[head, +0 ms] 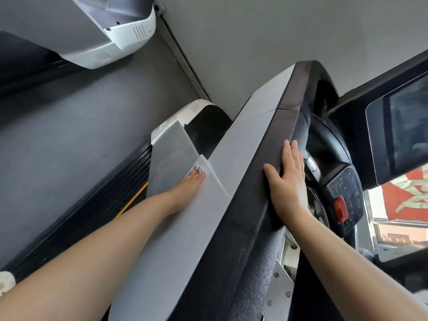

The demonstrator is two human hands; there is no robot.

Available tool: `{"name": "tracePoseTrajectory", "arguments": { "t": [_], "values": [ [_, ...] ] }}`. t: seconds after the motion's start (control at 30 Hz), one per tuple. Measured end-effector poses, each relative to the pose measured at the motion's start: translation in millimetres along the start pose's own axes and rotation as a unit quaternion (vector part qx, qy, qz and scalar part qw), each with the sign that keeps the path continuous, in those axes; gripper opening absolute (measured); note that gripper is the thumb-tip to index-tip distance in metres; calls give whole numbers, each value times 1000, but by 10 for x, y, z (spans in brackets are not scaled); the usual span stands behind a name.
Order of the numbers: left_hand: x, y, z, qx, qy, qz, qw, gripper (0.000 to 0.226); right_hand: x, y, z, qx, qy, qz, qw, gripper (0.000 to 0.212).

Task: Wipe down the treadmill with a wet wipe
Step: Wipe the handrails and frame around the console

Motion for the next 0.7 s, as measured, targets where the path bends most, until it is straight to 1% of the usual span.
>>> {"name": "tracePoseTrajectory", "arguments": {
  "t": [0.2,0.3,0.37,0.43,0.47,0.53,0.6,0.63,0.67,0.7],
  "values": [
    [-171,-173,196,-48,24,-48,997,53,-3,2,-3,-3,-8,3,1000,65],
    [-119,-165,169,-29,40,-47,998,52,-6,9,5,-4,3,2,1000,63],
    [-66,-154,94,-24,26,-51,998,50,-12,9,10,-4,10,0,1000,70],
    [19,-116,25,3,0,-46,999,47,-12,-2,-2,-1,12,4,1000,67],
    [80,-69,27,17,11,-38,999,47,-12,-4,-9,0,13,6,1000,64],
    [265,75,-77,69,38,0,997,44,-8,-7,-16,-3,12,6,1000,64],
    [356,232,-20,78,47,38,995,40,-9,-10,-2,-7,0,4,1000,68],
    [358,304,-4,100,20,40,994,59,-10,-13,4,-7,-6,5,1000,69],
    [381,382,-55,102,-43,53,992,71,-10,-13,4,-6,-7,7,1000,68],
    [436,531,-140,119,-119,75,983,69,-10,-12,3,-6,-5,9,1000,66]
  ]
}}
Point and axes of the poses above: each hand's wrist, its own y-axis away from the middle knuckle, its own x-axis out of the palm, z = x × y, the point moved 4 cm from there along -y, towards the middle knuckle, and after that the axes turned 11 degrees about y, right-handed, at the moved point
